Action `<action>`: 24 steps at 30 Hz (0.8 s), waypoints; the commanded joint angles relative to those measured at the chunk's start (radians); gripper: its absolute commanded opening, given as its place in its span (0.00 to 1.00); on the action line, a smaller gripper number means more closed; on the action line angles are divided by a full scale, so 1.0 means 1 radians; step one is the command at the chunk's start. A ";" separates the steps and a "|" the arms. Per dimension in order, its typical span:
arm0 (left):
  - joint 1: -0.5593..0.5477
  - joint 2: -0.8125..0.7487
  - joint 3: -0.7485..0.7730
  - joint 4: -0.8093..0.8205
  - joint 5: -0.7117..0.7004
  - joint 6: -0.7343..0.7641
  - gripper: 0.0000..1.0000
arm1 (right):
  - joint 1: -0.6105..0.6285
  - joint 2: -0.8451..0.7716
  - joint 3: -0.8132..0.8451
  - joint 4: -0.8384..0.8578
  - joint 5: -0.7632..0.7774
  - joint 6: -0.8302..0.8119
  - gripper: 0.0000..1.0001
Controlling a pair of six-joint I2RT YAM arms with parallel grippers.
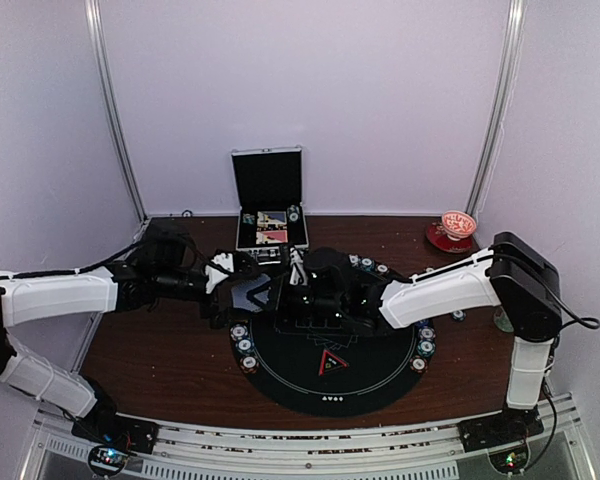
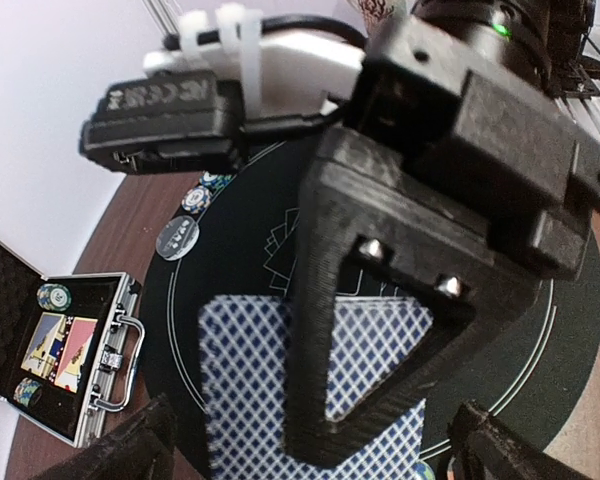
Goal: Distribute texas hold em gaming equipment
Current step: Pass from the right arm to the left
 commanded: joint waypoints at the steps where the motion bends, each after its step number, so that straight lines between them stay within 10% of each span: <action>1: -0.014 0.028 -0.013 0.027 -0.019 0.027 0.98 | 0.005 0.007 0.027 0.105 0.008 0.030 0.00; 24: -0.017 0.041 -0.025 0.057 -0.041 0.030 0.93 | 0.027 0.065 0.056 0.161 -0.040 0.091 0.00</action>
